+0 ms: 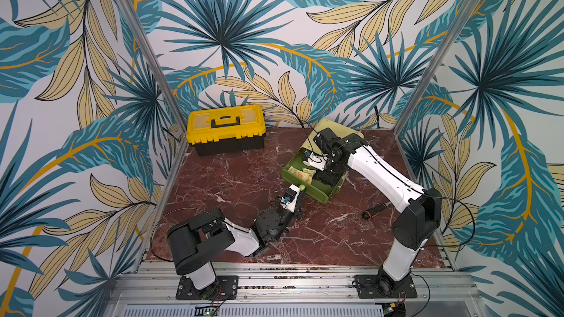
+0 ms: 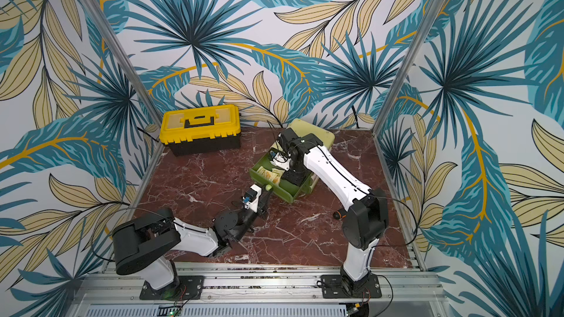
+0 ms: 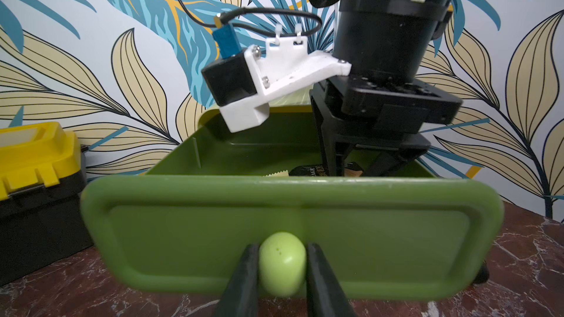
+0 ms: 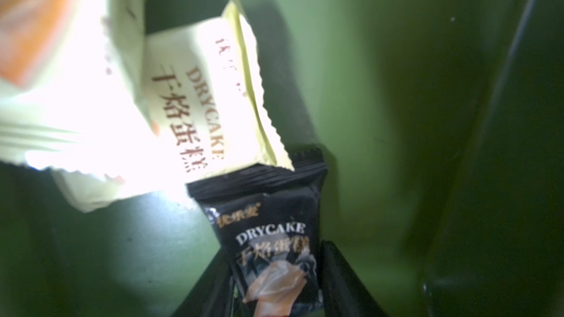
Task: Take the cookies out of the drawer
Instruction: Pick up the cookie from the drawer.
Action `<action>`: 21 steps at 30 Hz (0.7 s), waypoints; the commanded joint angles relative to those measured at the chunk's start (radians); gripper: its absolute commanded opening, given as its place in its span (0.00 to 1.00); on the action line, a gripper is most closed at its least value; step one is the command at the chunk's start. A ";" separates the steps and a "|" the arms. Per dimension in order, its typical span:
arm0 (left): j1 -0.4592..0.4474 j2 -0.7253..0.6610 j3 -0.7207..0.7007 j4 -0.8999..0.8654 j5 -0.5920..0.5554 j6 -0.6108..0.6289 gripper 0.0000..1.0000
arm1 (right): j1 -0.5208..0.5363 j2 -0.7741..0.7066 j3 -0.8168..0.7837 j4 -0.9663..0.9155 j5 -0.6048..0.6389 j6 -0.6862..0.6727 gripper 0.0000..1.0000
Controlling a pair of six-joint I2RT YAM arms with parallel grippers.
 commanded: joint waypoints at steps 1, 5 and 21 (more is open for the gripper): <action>0.004 -0.002 -0.011 0.057 -0.031 0.022 0.06 | 0.003 -0.007 -0.011 -0.027 -0.003 -0.001 0.44; 0.004 -0.001 -0.012 0.054 -0.029 0.023 0.05 | 0.004 -0.016 -0.006 -0.027 -0.008 -0.001 0.41; 0.003 0.002 -0.004 0.039 -0.032 0.018 0.05 | 0.004 -0.103 0.021 -0.027 -0.062 0.007 0.39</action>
